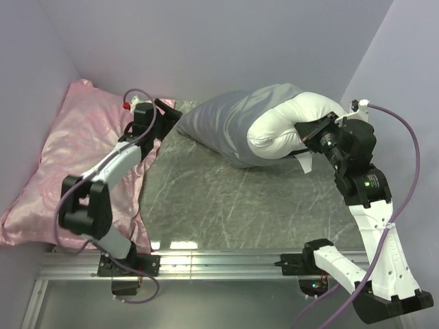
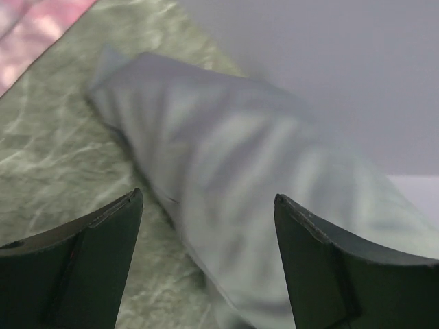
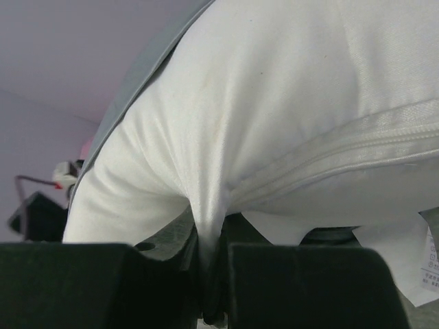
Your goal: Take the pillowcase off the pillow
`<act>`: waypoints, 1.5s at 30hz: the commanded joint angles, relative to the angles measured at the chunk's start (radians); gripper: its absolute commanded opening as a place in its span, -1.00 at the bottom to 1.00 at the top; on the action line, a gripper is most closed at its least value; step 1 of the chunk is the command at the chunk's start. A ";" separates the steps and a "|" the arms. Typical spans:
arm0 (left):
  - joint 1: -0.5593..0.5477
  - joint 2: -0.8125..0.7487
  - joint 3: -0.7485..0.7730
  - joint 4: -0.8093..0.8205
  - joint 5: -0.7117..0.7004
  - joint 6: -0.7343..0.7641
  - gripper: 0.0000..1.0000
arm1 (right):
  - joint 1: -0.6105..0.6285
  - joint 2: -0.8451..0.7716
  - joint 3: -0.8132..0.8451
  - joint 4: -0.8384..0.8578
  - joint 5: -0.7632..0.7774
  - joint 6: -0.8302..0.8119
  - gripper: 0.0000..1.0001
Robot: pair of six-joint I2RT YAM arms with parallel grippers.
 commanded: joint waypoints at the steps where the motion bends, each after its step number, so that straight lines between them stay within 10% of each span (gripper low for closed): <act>1: 0.037 0.091 0.058 0.083 0.141 -0.099 0.65 | -0.011 -0.020 0.098 0.125 0.049 -0.006 -1.00; 15: 0.048 0.403 0.077 0.212 0.023 -0.540 0.58 | -0.022 -0.072 0.103 0.095 0.055 0.004 -1.00; 29: 0.019 0.653 0.323 0.232 0.052 -0.573 0.37 | -0.036 -0.066 0.104 0.102 -0.017 0.008 -1.00; 45: 0.027 0.659 0.390 0.076 0.040 -0.496 -0.91 | -0.040 -0.046 0.287 0.030 -0.005 -0.024 -1.00</act>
